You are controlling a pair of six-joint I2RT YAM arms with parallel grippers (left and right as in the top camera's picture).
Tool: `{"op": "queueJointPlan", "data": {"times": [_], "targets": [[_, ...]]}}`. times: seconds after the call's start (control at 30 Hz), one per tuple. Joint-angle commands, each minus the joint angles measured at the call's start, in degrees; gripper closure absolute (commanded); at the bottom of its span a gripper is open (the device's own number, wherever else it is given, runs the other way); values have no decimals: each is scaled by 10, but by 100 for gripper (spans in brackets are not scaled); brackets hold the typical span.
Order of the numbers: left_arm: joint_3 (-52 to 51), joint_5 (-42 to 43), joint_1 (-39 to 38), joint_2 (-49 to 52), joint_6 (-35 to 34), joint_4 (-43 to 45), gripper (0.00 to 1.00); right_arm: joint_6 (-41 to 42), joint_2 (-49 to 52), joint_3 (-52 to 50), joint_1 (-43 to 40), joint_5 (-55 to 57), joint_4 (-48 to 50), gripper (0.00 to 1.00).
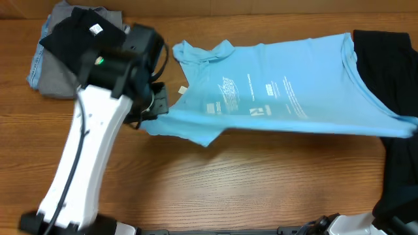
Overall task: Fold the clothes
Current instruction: 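Lay the flipped T-shirt flat and release with the left gripper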
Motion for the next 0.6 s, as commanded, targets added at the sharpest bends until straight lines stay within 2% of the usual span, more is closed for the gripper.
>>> {"op": "queueJointPlan", "data": {"times": [0.0, 0.33, 0.57], "targets": [[-30, -5, 6, -57, -19, -2, 95, -8, -16, -3, -6, 13, -3, 96], [-170, 58, -24, -64, -19, -2, 96, -7, -16, -80, -1, 14, 30, 96], [-242, 97, -77, -64, -30, 11, 96, 34, -20, -99, -3, 33, 66, 96]]}}
